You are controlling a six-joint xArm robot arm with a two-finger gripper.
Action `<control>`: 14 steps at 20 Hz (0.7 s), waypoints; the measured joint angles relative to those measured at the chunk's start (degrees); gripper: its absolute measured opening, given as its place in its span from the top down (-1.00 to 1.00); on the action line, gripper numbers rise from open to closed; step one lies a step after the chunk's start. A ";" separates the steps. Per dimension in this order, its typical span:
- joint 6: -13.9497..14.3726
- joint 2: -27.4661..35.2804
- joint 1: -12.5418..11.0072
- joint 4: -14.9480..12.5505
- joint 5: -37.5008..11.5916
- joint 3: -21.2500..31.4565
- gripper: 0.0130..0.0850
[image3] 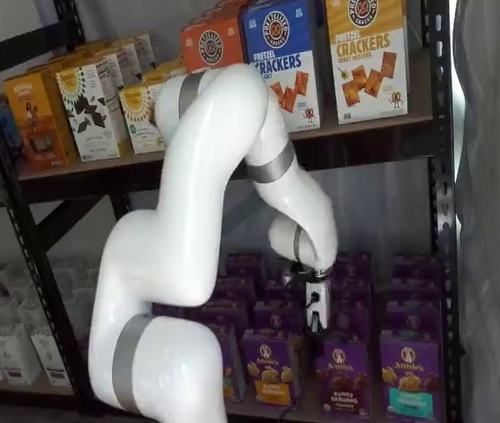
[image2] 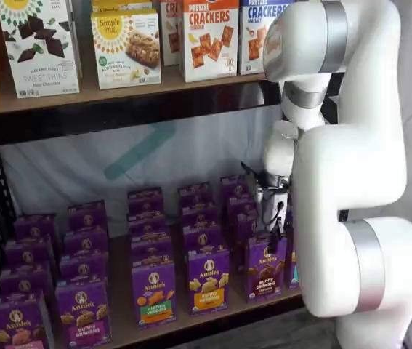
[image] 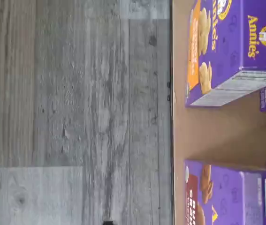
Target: Pick up the purple box with a brown patch in the center, on the bottom shelf, the fifth box from the left
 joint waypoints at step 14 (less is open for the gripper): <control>10.13 13.15 0.62 -10.32 4.41 -17.51 -1.00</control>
